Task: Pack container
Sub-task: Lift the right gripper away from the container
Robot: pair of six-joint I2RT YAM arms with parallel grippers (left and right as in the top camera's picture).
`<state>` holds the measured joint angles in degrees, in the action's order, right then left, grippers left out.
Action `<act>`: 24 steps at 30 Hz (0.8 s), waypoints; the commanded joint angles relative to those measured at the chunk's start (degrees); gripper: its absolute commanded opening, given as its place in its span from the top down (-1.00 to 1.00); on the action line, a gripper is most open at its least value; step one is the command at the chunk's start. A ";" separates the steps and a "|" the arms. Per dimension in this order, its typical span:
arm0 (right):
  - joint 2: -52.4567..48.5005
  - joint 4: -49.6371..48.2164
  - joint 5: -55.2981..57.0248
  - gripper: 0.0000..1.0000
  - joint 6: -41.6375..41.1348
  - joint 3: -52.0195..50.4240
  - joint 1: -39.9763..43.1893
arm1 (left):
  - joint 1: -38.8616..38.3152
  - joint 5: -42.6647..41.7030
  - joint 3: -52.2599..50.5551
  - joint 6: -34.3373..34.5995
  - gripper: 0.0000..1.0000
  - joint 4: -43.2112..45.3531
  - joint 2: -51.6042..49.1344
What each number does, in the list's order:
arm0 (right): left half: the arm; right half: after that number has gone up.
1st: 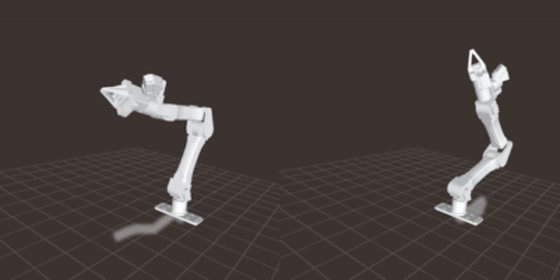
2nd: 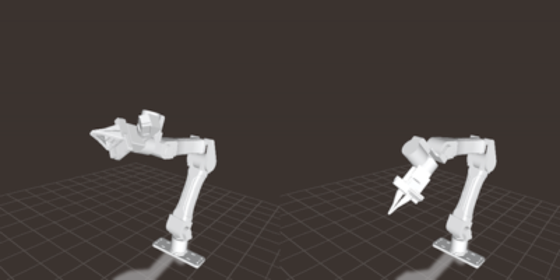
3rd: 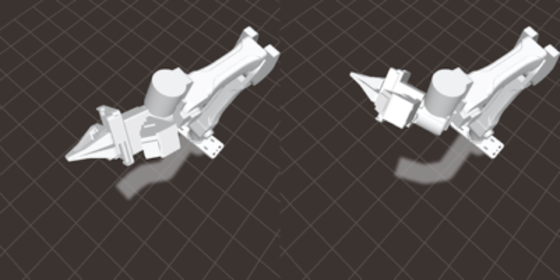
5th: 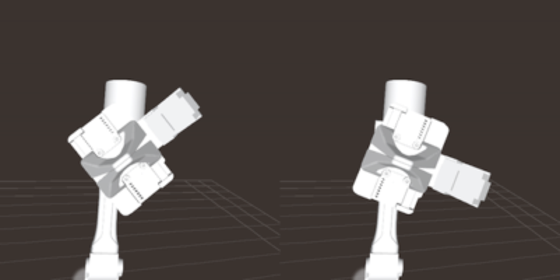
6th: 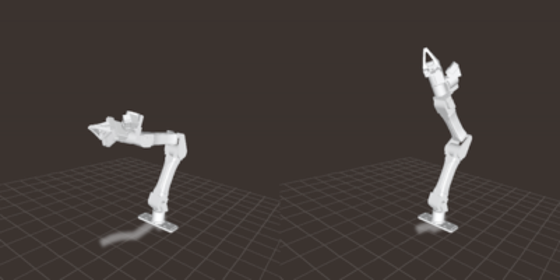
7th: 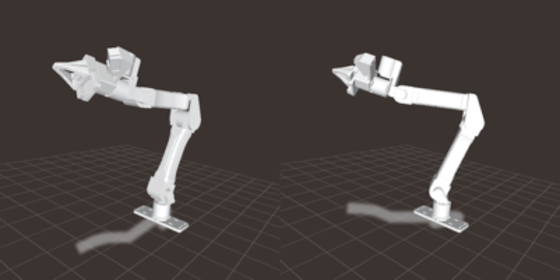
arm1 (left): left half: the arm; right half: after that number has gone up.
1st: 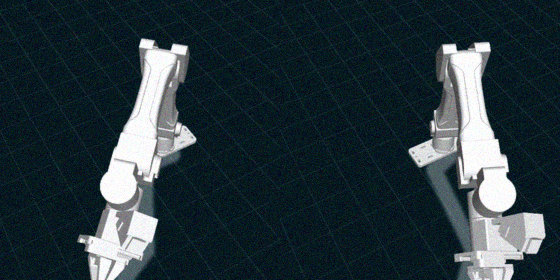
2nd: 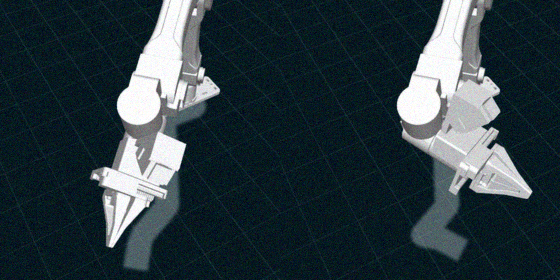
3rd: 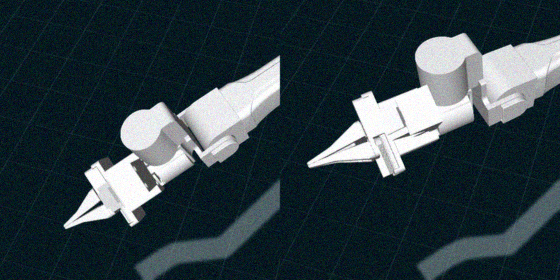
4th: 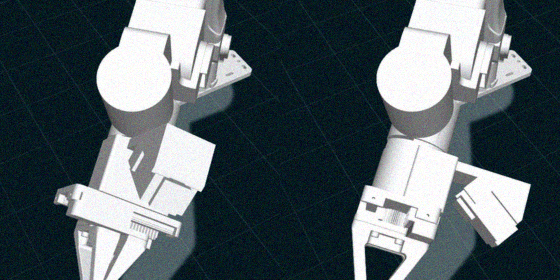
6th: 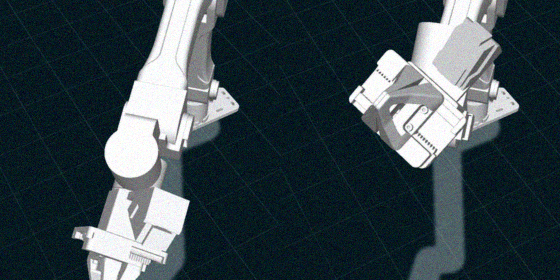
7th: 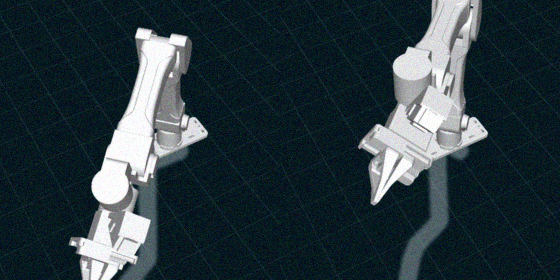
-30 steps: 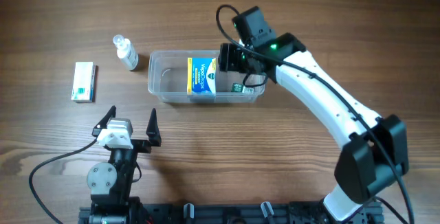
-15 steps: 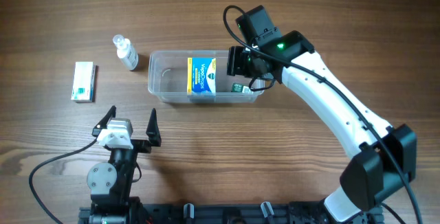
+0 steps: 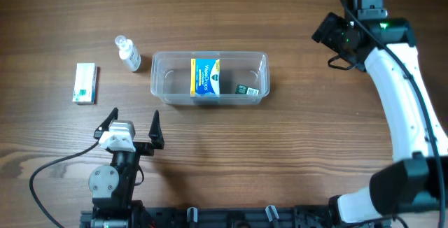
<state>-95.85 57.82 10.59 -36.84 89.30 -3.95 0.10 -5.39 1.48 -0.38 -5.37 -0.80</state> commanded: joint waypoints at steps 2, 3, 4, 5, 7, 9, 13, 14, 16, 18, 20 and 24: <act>-6.69 -1.22 1.01 -1.00 -0.87 -0.94 0.28 | -0.26 0.35 -0.42 -0.90 -0.99 0.02 0.42; -7.67 -1.73 1.01 -1.00 -0.83 -0.94 0.26 | -0.26 0.35 -0.42 -0.90 -1.00 0.02 0.42; -8.17 -2.25 1.05 -0.99 -0.83 -0.94 0.28 | -0.26 0.35 -0.42 -0.90 -0.99 0.02 0.42; -8.59 -2.97 2.16 -1.00 -0.66 -0.94 0.28 | -0.26 0.37 -0.42 -0.90 -0.99 0.02 0.42; -8.63 -3.10 4.79 -0.99 -0.63 -0.94 0.28 | -0.26 0.31 -0.42 -0.83 -1.00 0.04 0.42; -8.63 -3.02 4.83 -0.99 -0.61 -0.94 0.26 | -0.26 -2.08 -0.42 -0.24 -0.99 0.26 0.42; -8.63 -3.96 4.81 -1.00 -0.68 -0.94 0.26 | -0.26 -8.04 -0.42 2.60 -0.99 0.81 0.42; -8.63 -4.55 4.81 -0.99 -0.66 -0.94 0.26 | -0.26 -10.82 -0.42 4.28 -0.99 0.98 0.42; -8.63 -6.14 4.83 -0.99 -0.66 -0.94 0.26 | -0.26 -18.56 -0.42 5.38 -1.00 1.38 0.42; -8.63 -7.52 4.83 -0.99 -0.70 -0.94 0.26 | -0.26 -23.37 -0.42 5.38 -0.99 1.77 0.42; -8.63 -8.41 4.81 -0.99 -0.68 -0.94 0.26 | -0.26 -28.76 -0.42 5.35 -1.00 2.01 0.42; -8.63 -8.59 4.83 -0.99 -0.68 -0.94 0.26 | -0.26 -30.01 1.90 9.07 -0.99 2.12 0.42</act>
<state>-103.94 49.60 14.02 -36.84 88.86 -3.81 0.10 -32.12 1.45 5.56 -3.51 -0.80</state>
